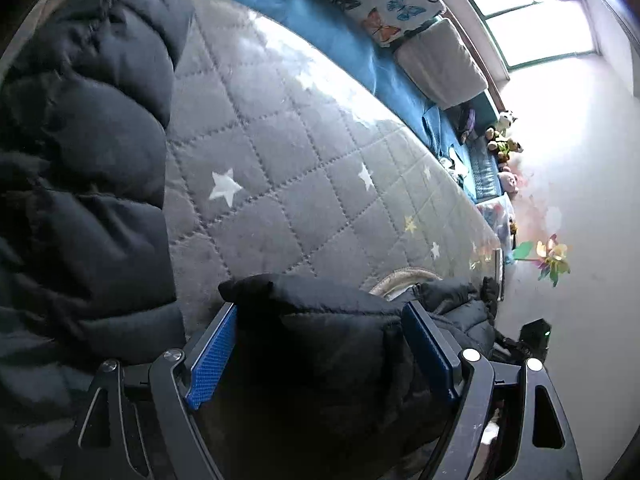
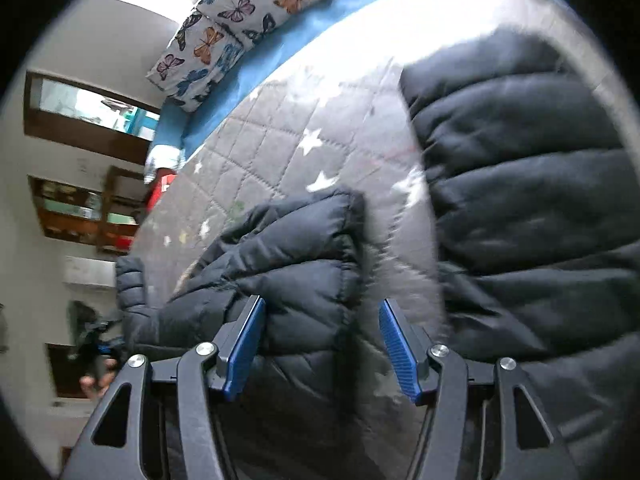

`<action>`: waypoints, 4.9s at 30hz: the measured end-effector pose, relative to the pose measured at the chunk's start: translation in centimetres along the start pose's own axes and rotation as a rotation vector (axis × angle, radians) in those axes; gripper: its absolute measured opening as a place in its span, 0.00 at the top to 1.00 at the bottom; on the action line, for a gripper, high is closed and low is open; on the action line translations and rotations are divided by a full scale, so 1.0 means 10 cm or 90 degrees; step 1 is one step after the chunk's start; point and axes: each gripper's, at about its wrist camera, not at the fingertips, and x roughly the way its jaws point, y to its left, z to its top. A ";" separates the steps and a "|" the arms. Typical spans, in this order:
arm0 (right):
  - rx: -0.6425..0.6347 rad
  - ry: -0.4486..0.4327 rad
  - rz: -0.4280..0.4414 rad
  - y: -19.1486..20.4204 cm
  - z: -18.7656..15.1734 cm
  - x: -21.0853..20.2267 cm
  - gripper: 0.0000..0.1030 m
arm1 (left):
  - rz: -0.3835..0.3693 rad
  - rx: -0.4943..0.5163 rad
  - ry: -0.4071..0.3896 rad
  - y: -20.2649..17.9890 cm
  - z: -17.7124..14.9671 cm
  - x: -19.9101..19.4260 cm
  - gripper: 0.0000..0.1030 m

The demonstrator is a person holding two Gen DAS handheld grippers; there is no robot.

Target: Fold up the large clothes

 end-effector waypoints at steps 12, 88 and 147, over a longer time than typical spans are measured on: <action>-0.137 -0.087 -0.014 0.50 -0.02 -0.23 0.80 | -0.040 0.116 -0.134 -0.45 -0.03 -0.03 0.72; -0.525 0.085 -0.161 1.41 -3.03 0.57 0.53 | 0.098 0.263 -0.246 -0.20 -3.02 -1.18 0.36; -0.486 0.058 -0.163 1.29 -2.79 0.39 0.32 | 0.088 0.202 -0.373 0.62 -1.89 -1.51 0.36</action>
